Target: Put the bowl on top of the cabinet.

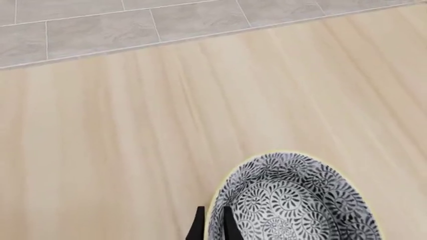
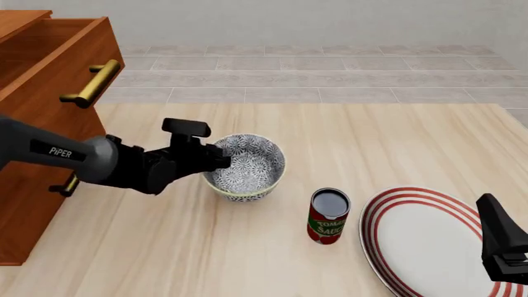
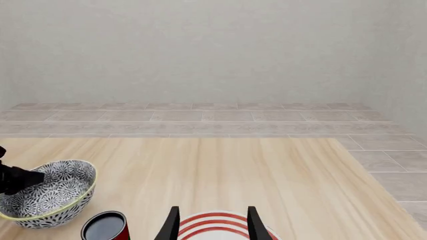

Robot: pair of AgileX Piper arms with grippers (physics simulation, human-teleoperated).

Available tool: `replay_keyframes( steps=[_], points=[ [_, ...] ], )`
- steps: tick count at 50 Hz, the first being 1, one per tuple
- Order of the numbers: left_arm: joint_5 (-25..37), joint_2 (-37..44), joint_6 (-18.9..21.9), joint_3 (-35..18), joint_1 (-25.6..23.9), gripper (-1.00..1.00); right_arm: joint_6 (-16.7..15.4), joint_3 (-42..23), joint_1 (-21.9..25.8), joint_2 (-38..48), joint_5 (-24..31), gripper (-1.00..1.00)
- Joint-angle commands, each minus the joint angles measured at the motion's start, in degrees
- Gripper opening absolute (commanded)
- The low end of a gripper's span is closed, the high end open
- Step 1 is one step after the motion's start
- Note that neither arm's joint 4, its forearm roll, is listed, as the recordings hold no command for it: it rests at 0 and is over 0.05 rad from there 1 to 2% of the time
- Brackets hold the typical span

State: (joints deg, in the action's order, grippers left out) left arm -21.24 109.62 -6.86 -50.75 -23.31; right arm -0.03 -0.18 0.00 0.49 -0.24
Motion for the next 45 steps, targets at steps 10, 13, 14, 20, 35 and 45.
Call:
replay_keyframes(
  steps=[10,13,14,20,35,45],
  points=[
    [-1.1,-11.72,4.87,8.33,1.26,-1.0,0.0,0.0,0.0,-0.01,0.0,1.0],
    [-0.91,-13.75,5.42,9.23,0.91,-1.0,-0.01,0.0,-0.01,0.0,0.0,1.0],
    [-1.04,-14.23,5.59,9.47,1.21,-1.0,0.0,0.0,-0.02,0.01,0.0,1.0],
    [-0.71,-16.67,5.65,10.37,0.92,-1.0,0.0,0.0,0.0,0.0,0.0,1.0],
    [0.06,-23.61,7.42,12.65,1.01,-1.0,0.01,0.0,0.01,0.0,0.0,1.0],
    [1.96,-28.73,7.9,13.58,1.19,-1.0,0.01,0.0,0.02,0.0,0.0,1.0]
  ],
)
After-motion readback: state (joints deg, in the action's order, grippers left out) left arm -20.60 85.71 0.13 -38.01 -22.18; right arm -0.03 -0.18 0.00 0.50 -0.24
